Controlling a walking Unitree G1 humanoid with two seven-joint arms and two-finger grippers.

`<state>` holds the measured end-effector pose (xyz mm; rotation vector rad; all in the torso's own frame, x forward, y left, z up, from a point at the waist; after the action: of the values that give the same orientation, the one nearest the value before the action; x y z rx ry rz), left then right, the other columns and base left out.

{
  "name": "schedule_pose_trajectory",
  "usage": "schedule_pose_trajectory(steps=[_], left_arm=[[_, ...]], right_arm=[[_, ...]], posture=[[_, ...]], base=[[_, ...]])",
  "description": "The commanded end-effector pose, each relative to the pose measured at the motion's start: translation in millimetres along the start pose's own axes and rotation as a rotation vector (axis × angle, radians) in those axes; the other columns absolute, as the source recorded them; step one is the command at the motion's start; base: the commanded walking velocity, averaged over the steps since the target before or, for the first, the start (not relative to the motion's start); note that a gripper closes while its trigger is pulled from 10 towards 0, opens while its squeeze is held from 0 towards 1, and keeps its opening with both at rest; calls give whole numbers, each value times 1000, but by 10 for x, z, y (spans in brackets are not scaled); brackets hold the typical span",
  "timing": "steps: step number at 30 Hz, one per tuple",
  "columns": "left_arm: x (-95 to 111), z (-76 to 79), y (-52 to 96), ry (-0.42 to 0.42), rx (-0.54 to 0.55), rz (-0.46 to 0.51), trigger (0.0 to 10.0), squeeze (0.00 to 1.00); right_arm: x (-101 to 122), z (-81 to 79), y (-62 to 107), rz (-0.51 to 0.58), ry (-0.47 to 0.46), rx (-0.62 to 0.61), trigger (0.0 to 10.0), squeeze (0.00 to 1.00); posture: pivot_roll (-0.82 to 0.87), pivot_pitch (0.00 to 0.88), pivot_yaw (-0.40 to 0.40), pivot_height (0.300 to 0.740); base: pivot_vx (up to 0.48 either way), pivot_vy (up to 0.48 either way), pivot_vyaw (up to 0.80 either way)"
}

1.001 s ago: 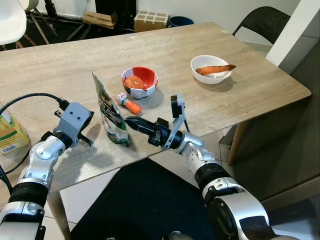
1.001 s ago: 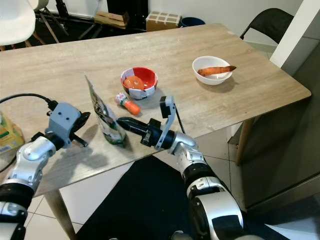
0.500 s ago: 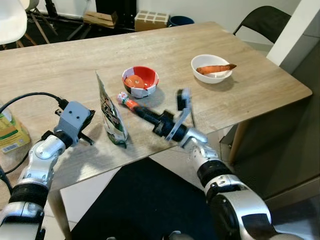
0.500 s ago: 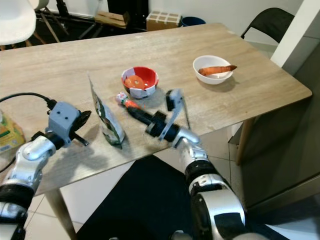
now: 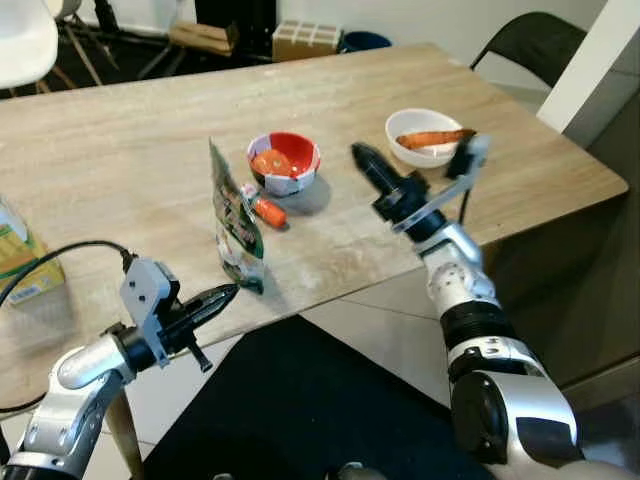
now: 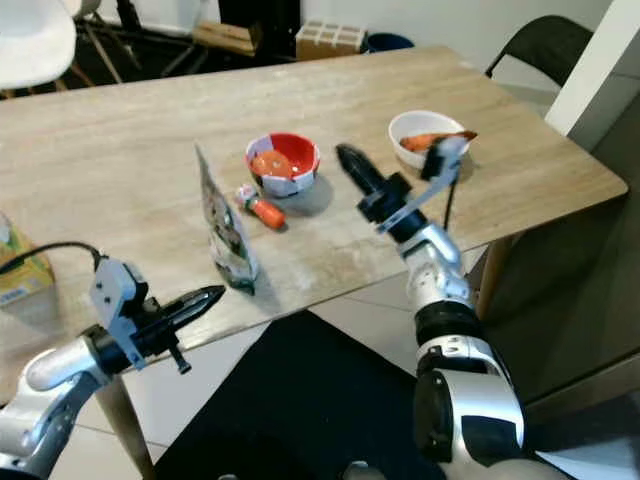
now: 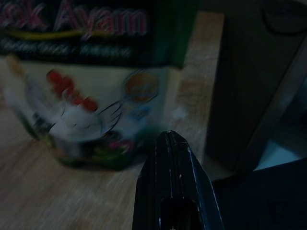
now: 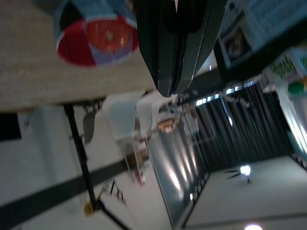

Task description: Restocking fridge

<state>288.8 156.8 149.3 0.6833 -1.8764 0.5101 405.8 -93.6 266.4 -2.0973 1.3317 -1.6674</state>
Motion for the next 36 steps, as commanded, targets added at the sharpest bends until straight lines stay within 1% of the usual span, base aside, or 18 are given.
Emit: schedule_pose_trajectory(steps=[1, 4, 11, 12, 16, 17, 18, 20, 21, 22, 23, 25, 26, 28, 29, 30, 32, 36], left_arm=[[-5, 68, 42, 7, -41, -20, 10000, 0], [2, 148, 91, 49, -62, -36, 10000, 0], [71, 175, 53, 85, -71, -23, 10000, 0], [75, 217, 33, 88, -89, -28, 10000, 0], [38, 219, 21, 55, -80, -45, 10000, 0], [29, 171, 15, 40, -49, -46, 10000, 0], [19, 103, 8, 23, -7, -49, 10000, 0], [19, 103, 8, 23, -7, -49, 10000, 0], [12, 42, 4, 15, 29, -50, 10000, 0], [3, -54, -7, -5, 92, -53, 10000, 0], [3, -54, -7, -5, 92, -53, 10000, 0], [-23, -158, -47, 1, 175, -69, 10000, 0], [-23, -158, -47, 1, 175, -69, 10000, 0], [-16, -149, -95, 7, 193, -68, 10000, 0], [-16, -149, -95, 7, 193, -68, 10000, 0], [6, -119, -121, 13, 191, -54, 10000, 0], [23, -72, -150, 20, 187, -40, 10000, 0], [8, -41, -161, 22, 186, -41, 10000, 0]], right_arm=[[-27, -24, 31, -16, -12, 14, 10000, 0], [-56, -238, 46, -70, -8, 109, 10000, 0], [-61, -511, 67, -104, -72, 222, 10000, 0], [-92, -661, 95, -154, -107, 292, 10000, 0], [-199, -786, 150, -247, -101, 345, 10000, 0], [-241, -799, 166, -272, -86, 339, 10000, 67], [-281, -787, 176, -293, -66, 322, 10000, 78], [-281, -787, 176, -293, -66, 322, 10000, 78], [-325, -756, 186, -312, -40, 300, 10000, 114], [-384, -641, 200, -326, 3, 230, 10000, 125], [-384, -641, 200, -326, 3, 230, 10000, 125], [-398, -209, 253, -294, 95, -17, 10000, 0], [-398, -209, 253, -294, 95, -17, 10000, 0], [-272, 178, 384, -215, 131, -249, 10000, 0], [-272, 178, 384, -215, 131, -249, 10000, 0], [-166, 326, 483, -156, 128, -339, 10000, 0], [-44, 457, 617, -79, 108, -425, 10000, 0], [-25, 493, 693, -53, 93, -450, 10000, 0]], posture=[[-44, 130, -58, 740], [-43, 138, -60, 740], [-45, 143, -60, 740], [-46, 143, -59, 740], [-54, 144, -54, 740], [-55, 143, -54, 740], [-54, 145, -54, 740], [-54, 145, -54, 740], [-54, 145, -54, 740], [-53, 145, -54, 740], [-53, 145, -54, 740], [-47, 144, -57, 740], [-47, 144, -57, 740], [-45, 143, -59, 740], [-45, 143, -59, 740], [-45, 140, -59, 740], [-47, 134, -58, 740], [-47, 125, -58, 740]], base=[[0, 0, 0], [0, 0, 0], [0, 0, 0], [0, 0, 0], [0, 0, 0], [0, 0, 0], [0, 0, 0], [0, 0, 0], [0, 0, 0], [0, 0, 0], [0, 0, 0], [0, 0, 0], [0, 0, 0], [0, 0, 0], [0, 0, 0], [0, 0, 0], [0, 0, 0], [0, 0, 0]])
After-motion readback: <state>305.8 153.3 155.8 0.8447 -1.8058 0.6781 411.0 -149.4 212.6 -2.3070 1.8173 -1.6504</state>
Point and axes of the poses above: a point about 5 cm out from each wrist's last joint towards the gripper, its own y axis pointing back from the gripper into the wrist, its own x axis along the axis of the wrist's last joint, z = x × y, the point moved 6 cm from there along -y, pointing out of the wrist towards the gripper, and after that the axes turned 15 degrees about -y, right-handed, at the moved point
